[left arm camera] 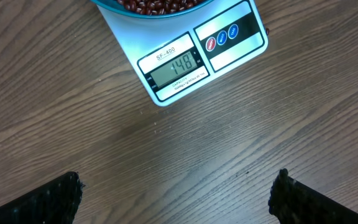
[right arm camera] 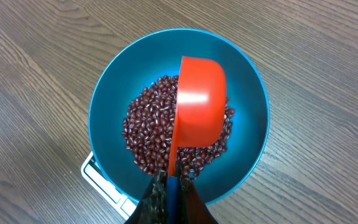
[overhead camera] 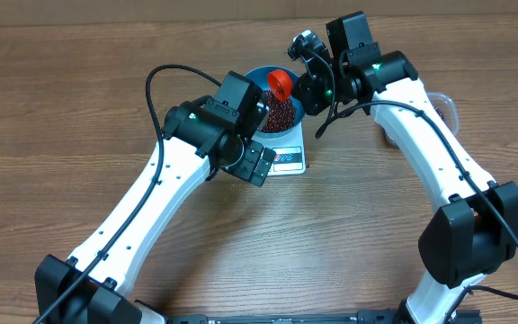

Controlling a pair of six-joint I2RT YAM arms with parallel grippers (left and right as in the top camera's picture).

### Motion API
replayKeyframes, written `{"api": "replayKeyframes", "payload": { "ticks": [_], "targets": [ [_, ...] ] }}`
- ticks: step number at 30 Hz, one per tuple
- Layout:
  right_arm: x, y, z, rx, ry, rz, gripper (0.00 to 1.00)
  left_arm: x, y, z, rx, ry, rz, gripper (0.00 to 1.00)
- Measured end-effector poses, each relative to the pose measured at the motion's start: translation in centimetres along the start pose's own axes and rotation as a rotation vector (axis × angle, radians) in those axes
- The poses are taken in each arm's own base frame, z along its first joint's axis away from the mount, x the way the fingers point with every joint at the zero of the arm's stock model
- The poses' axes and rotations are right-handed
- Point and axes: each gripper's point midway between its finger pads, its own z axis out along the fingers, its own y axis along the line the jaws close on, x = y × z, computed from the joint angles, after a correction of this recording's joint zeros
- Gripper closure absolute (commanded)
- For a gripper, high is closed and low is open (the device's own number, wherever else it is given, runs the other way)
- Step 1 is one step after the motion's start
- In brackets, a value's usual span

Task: Scoop item into bowl and weigh 150g on scale
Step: 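Raise the red cup and move it right toward the bean tub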

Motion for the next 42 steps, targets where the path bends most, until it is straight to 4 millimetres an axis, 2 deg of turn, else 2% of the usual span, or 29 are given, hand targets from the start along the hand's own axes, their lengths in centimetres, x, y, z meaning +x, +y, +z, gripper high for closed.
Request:
{"api": "replayKeyframes", "payload": {
  "ticks": [7,12,18,25,42],
  "targets": [
    [0.8,0.3,0.1,0.002,0.037,-0.042,0.96,0.0,0.0,0.0,0.000,0.000,0.000,0.00],
    [0.4,0.5,0.3,0.031,0.030,-0.079,0.96,0.0,0.0,0.0,0.000,0.000,0.000,0.00],
    [0.8,1.0,0.4,0.020,0.052,-0.106,0.96,0.0,0.0,0.0,0.000,0.000,0.000,0.00],
    [0.1,1.8,0.6,0.015,0.031,-0.147,0.96,0.0,0.0,0.0,0.000,0.000,0.000,0.00],
    [0.8,1.9,0.5,0.009,0.062,-0.250,0.96,0.0,0.0,0.0,0.000,0.000,0.000,0.00]
  ]
}}
